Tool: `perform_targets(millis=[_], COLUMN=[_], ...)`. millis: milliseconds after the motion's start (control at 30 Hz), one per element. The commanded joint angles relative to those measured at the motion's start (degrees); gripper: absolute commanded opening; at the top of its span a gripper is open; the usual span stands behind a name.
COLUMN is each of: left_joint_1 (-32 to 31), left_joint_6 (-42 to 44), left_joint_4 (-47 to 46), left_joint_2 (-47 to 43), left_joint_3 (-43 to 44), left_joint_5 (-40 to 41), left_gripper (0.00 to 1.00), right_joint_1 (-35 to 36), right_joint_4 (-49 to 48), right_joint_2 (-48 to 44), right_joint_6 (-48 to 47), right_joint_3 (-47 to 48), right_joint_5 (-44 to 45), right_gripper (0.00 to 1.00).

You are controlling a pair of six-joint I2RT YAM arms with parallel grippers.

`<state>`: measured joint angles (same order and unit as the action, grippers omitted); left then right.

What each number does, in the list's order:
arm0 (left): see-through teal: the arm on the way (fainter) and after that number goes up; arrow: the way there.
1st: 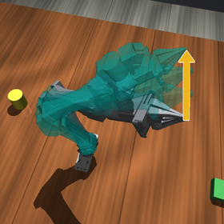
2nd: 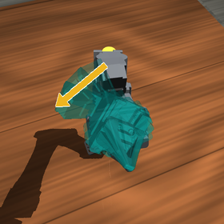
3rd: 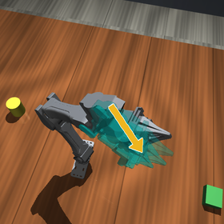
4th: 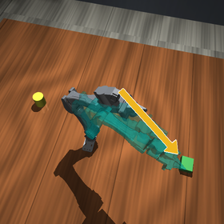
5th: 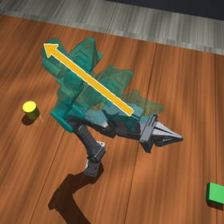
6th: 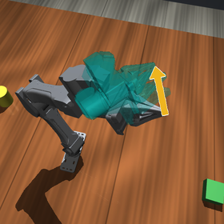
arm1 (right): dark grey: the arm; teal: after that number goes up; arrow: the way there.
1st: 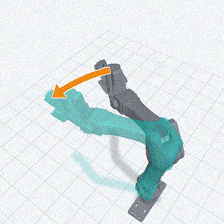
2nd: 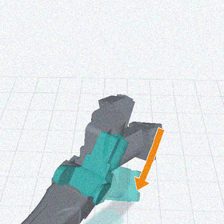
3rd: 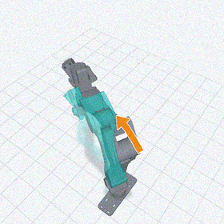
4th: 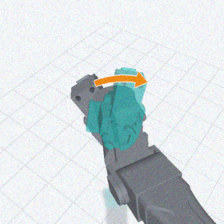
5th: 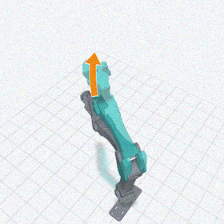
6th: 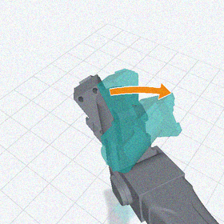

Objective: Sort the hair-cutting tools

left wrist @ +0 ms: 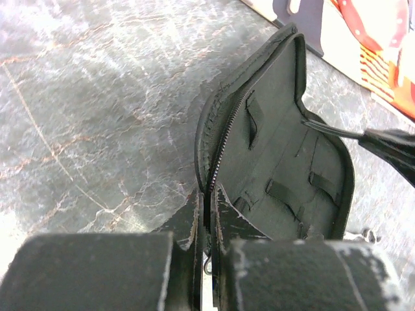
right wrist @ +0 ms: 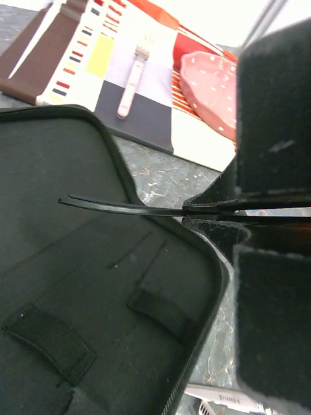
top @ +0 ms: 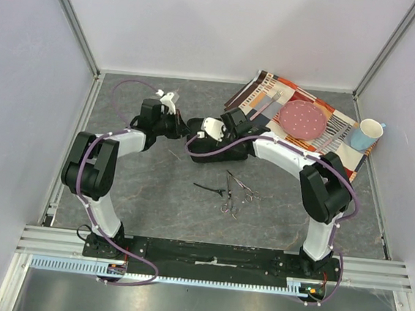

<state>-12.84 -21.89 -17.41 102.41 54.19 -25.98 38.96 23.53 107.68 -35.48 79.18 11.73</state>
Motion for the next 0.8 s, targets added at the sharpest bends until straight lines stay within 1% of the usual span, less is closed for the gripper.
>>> perform_targets(millis=[0, 67, 100, 300, 433, 700, 767], left_joint_1=[0.1, 0.1, 0.2, 0.1, 0.0, -0.4, -0.6], left_joint_6=[12.3, 15.1, 15.3, 18.3, 19.3, 19.5, 19.5], left_joint_4=[8.5, 10.9, 11.3, 16.7, 16.8, 16.2, 16.0], left_joint_2=[0.6, 0.1, 0.2, 1.0, 0.0, 0.4, 0.6], left_joint_3=[3.1, 3.5, 3.8, 7.1, 7.1, 7.3, 7.4], left_joint_5=[-7.7, -7.5, -9.2, -12.2, -11.1, -11.4, -11.2], left_gripper=[0.02, 0.02, 0.02, 0.02, 0.02, 0.02, 0.02], right_joint_1=[-1.3, -2.2, -2.6, -4.2, -5.4, -6.1, -6.1], right_joint_4=[-0.7, -0.8, -0.9, -2.0, -1.1, -0.3, -0.1], right_joint_2=[1.5, 1.3, 1.3, 1.9, 2.1, 3.7, 3.9], right_joint_6=[-9.4, -11.2, -11.9, -14.1, -14.1, -14.7, -14.8], right_joint_3=[1.9, 1.0, 0.1, -0.4, -0.3, -0.7, -0.6], right_joint_5=[-7.1, -10.0, -11.0, -15.8, -21.1, -24.0, -26.1], right_gripper=[0.0, 0.0, 0.0, 0.0, 0.0, 0.0, 0.0])
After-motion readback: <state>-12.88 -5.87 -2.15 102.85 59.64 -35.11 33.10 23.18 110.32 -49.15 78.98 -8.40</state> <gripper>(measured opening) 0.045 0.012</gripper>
